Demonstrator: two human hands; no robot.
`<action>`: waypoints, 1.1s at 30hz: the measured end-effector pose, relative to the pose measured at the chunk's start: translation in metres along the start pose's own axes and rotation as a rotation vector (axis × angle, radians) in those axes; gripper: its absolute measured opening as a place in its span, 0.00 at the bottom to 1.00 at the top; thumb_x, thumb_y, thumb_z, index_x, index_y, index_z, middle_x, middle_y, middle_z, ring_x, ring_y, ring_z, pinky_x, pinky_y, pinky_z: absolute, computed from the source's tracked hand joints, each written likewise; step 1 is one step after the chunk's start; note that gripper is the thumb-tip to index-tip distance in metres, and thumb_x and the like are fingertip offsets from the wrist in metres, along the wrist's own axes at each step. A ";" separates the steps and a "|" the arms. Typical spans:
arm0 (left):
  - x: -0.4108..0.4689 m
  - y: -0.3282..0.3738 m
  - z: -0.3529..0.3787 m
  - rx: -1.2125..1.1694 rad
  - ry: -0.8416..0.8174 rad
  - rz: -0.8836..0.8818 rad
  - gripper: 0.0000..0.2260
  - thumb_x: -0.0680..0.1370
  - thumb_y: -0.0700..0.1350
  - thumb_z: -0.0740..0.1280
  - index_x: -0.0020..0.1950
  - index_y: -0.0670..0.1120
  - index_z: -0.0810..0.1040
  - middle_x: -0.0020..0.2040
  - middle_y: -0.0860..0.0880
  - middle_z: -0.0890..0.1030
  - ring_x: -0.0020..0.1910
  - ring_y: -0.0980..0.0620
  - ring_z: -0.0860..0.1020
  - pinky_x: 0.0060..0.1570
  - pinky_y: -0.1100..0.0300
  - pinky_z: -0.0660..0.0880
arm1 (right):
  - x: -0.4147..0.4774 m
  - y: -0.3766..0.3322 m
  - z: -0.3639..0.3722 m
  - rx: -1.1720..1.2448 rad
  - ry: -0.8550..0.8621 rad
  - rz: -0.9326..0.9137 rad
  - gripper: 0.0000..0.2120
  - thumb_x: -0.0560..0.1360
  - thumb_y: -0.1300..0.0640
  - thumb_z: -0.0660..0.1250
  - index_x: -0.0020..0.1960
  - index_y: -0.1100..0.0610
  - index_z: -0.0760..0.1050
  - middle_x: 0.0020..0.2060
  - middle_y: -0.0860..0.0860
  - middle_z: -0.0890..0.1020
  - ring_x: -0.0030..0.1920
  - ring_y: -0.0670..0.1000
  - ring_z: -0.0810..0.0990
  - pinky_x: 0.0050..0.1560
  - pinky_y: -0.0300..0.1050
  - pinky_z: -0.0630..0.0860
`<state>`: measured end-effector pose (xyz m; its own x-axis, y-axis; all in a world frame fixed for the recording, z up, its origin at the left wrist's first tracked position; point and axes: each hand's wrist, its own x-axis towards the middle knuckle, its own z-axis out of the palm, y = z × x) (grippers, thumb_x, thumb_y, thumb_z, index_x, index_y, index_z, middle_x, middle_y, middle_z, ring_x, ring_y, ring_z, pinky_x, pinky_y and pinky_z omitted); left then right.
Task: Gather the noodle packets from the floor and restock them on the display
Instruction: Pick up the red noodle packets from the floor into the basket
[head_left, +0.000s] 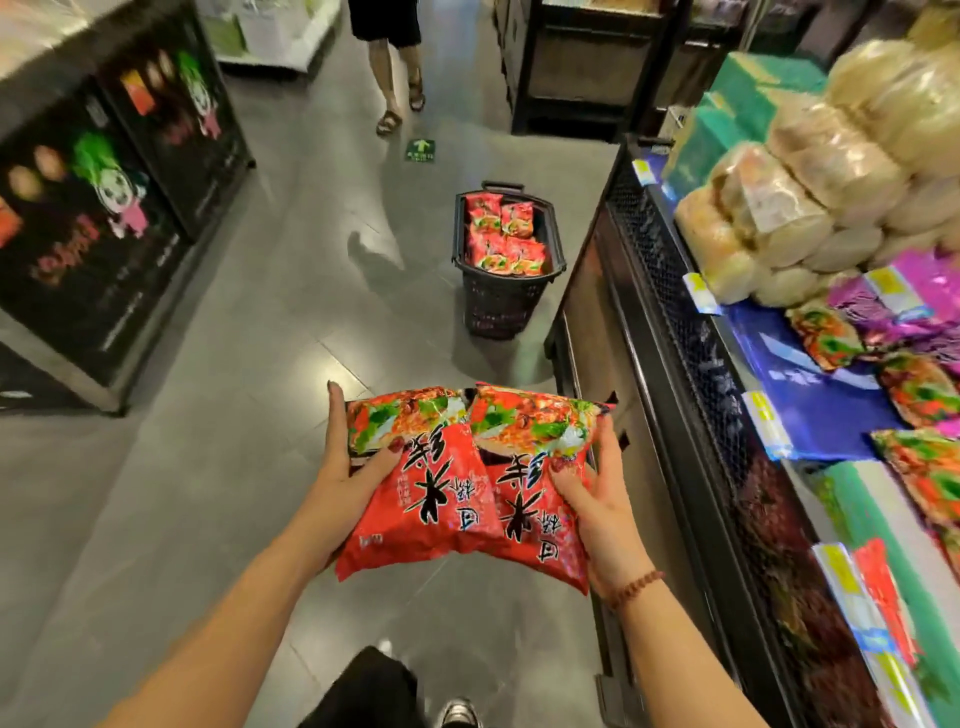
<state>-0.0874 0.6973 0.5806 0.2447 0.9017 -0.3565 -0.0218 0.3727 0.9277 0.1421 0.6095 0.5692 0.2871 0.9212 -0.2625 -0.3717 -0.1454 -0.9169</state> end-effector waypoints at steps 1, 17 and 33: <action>0.017 0.005 0.002 0.009 -0.008 0.031 0.37 0.78 0.49 0.66 0.68 0.78 0.43 0.67 0.59 0.64 0.49 0.48 0.83 0.37 0.55 0.82 | 0.016 -0.004 0.001 -0.004 0.007 -0.010 0.38 0.77 0.61 0.67 0.72 0.30 0.52 0.66 0.50 0.74 0.61 0.57 0.79 0.54 0.63 0.78; 0.339 0.124 -0.007 0.157 -0.230 0.134 0.22 0.78 0.41 0.67 0.65 0.63 0.70 0.63 0.54 0.73 0.47 0.52 0.84 0.37 0.61 0.80 | 0.317 -0.073 0.048 -0.107 0.086 0.033 0.21 0.79 0.57 0.63 0.64 0.33 0.71 0.59 0.56 0.79 0.49 0.60 0.84 0.48 0.59 0.81; 0.621 0.188 0.089 0.021 -0.193 0.022 0.42 0.52 0.58 0.83 0.65 0.61 0.74 0.61 0.50 0.80 0.52 0.45 0.83 0.41 0.55 0.81 | 0.624 -0.159 -0.010 -0.115 0.021 0.054 0.34 0.72 0.69 0.70 0.68 0.40 0.68 0.49 0.40 0.83 0.50 0.51 0.84 0.42 0.49 0.82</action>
<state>0.1466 1.3079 0.5440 0.4254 0.8502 -0.3101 -0.0098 0.3470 0.9378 0.3896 1.2040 0.5486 0.2883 0.9034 -0.3175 -0.2840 -0.2360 -0.9293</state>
